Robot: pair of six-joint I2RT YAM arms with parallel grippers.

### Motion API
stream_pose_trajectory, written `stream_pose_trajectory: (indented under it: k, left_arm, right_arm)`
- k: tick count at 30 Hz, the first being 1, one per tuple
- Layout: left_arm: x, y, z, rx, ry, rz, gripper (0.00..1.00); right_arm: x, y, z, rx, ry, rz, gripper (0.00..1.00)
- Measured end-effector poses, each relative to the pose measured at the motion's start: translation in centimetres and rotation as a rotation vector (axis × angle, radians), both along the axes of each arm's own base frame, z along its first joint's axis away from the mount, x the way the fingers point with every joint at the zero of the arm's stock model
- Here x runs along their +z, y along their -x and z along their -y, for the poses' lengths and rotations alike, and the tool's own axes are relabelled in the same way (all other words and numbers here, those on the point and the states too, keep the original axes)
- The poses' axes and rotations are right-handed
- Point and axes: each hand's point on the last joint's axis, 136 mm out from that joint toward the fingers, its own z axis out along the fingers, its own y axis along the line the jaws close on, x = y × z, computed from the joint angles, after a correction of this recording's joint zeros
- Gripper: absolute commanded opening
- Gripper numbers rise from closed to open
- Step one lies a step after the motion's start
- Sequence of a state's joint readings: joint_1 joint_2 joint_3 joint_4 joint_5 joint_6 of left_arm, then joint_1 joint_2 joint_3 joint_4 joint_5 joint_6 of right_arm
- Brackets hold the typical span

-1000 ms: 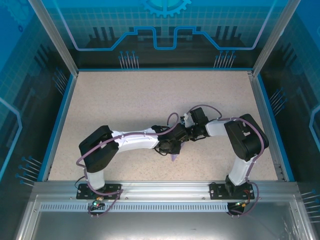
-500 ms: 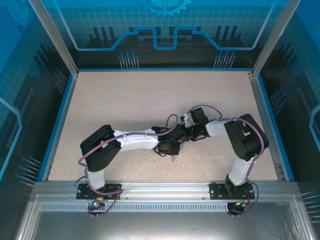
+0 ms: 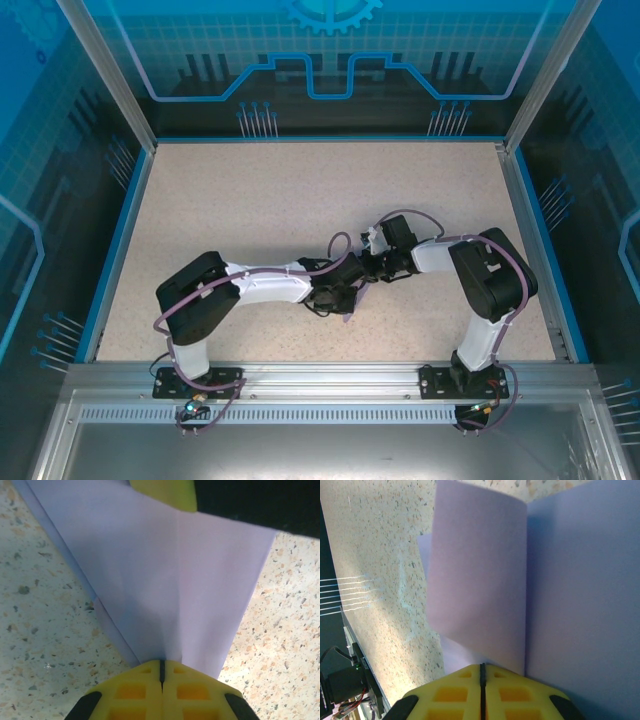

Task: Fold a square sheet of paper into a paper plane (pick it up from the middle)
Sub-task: Fourth fold the wing at the center of the table.

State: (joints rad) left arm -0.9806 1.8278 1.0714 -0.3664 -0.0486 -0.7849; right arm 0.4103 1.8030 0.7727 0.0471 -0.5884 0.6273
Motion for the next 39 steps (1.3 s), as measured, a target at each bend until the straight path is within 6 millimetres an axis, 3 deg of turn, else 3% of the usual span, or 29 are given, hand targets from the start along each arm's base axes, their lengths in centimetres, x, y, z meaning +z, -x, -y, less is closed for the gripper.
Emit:
stream_pose_trajectory:
  k: [7, 19, 29, 35, 39]
  left_arm:
    - [-0.1, 0.0, 0.2, 0.001, 0.034, 0.010, 0.00]
    - [-0.2, 0.0, 0.3, 0.013, 0.066, 0.023, 0.00]
    - [-0.2, 0.0, 0.3, -0.021, 0.062, 0.038, 0.00]
    - [-0.2, 0.0, 0.3, -0.038, 0.057, 0.048, 0.00]
    - [-0.2, 0.1, 0.3, -0.045, 0.048, 0.060, 0.00]
  right_arm:
    - [0.4, 0.4, 0.7, -0.017, 0.008, -0.005, 0.14]
    - [1.3, 2.0, 2.5, -0.123, 0.006, -0.052, 0.12]
    - [1.0, 4.3, 0.3, -0.136, -0.033, -0.096, 0.10]
    - [0.2, 3.9, 0.3, -0.157, 0.002, -0.105, 0.09]
    - [0.3, 2.3, 0.7, -0.197, 0.060, -0.072, 0.10]
